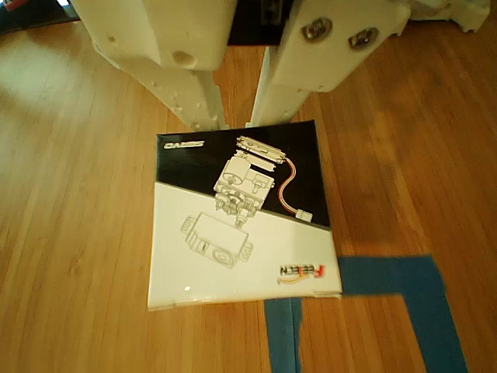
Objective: Push the box on top of the target
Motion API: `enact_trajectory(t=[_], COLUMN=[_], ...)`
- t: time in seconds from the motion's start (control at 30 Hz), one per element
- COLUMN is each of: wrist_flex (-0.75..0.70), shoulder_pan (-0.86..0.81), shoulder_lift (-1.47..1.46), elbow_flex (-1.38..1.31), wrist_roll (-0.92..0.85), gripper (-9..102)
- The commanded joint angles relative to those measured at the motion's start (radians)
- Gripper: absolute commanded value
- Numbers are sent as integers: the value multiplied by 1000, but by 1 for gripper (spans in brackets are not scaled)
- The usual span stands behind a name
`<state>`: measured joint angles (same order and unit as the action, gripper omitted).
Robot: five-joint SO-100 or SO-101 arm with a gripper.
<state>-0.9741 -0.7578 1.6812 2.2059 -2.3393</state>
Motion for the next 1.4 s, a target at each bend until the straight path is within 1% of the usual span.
enact_trajectory(t=[0.0,0.37,0.67,1.37], wrist_flex=[14,14,26,-40], shoulder_pan=[21,54,83,124], shoulder_lift=[6,-12,-95,-239], elbow_flex=[-35,-66,-144,-348], wrist_roll=[12,35,64,112], gripper=[0,0,0,0])
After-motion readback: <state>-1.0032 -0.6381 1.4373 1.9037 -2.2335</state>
